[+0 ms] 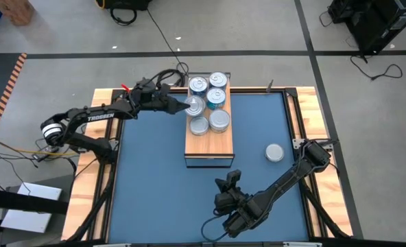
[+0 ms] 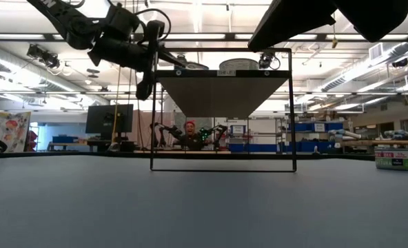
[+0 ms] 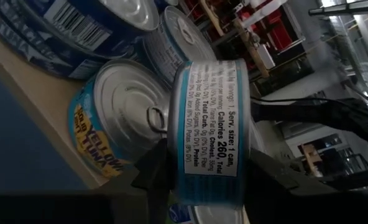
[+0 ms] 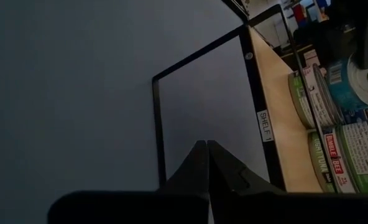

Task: Stack canned seafood by type on shelf
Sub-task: Stack the yellow-blue tuna can on top of the other yellow-blue tuna can on the shelf

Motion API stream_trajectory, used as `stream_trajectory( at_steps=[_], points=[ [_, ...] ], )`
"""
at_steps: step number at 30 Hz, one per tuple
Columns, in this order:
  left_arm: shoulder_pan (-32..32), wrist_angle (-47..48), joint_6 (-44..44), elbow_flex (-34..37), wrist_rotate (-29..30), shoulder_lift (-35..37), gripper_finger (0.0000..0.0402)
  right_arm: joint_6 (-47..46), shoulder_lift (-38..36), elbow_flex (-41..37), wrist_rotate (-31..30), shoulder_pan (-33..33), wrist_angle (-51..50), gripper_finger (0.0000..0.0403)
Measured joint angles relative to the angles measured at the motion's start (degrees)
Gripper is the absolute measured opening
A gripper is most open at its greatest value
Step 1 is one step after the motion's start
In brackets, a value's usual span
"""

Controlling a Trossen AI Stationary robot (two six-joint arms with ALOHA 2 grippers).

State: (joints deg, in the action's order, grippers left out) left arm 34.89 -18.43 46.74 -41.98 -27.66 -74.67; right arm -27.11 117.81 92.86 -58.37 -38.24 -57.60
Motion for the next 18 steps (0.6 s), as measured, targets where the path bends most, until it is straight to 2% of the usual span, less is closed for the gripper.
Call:
stream_trajectory(
  at_steps=[8, 15, 18],
  points=[
    [0.0, -2.2, 0.0, 0.0, 1.4, 0.0, 0.0204, 0.0, 0.0, 0.0, 0.0, 0.0, 0.0, 0.0003],
    [0.0, -3.0, -1.6, 0.0, 2.5, 0.0, 0.021, 0.0, 0.0, 0.0, 0.0, 0.0, 0.0, 0.0003],
    [0.0, -3.1, -3.3, 0.0, 1.1, 0.0, 0.0207, 0.0, 0.0, 0.0, 0.0, 0.0, 0.0, 0.0003]
  ],
)
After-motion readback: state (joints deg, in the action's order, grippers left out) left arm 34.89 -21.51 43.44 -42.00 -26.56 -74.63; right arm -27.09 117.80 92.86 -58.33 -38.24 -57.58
